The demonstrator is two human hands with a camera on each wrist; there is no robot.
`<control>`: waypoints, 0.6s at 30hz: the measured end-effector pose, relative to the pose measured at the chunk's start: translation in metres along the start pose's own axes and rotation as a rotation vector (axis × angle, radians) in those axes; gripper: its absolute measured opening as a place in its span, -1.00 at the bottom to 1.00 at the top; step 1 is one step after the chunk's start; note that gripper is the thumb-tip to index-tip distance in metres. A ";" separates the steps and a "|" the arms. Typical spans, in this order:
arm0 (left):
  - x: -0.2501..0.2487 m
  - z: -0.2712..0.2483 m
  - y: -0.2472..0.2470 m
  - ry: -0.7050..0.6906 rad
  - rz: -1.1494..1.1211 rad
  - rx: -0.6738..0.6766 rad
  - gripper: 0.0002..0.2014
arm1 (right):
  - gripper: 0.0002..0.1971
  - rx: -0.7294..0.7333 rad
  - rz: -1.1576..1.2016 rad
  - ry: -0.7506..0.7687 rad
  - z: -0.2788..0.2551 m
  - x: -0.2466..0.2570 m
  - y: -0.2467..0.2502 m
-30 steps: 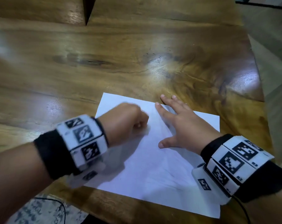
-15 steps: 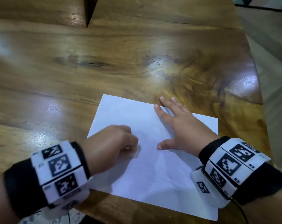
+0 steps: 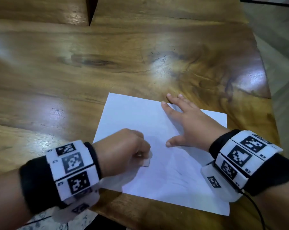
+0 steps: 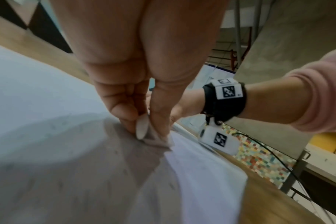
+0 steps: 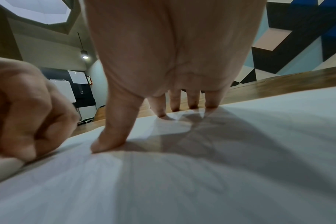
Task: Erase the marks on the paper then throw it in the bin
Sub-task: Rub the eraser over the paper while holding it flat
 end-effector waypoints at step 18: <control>0.016 0.028 0.045 0.099 0.215 -0.254 -0.88 | 0.10 -0.010 -0.004 0.003 0.001 0.000 -0.001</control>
Point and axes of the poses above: each hand's wrist, its own z-axis towards the middle knuckle, its own y-axis out of the back of the hand, x = y × z, the point moved 9 cm from there along z, towards the middle knuckle, and after that the axes turned 15 degrees about -y, right-handed, at the moved point
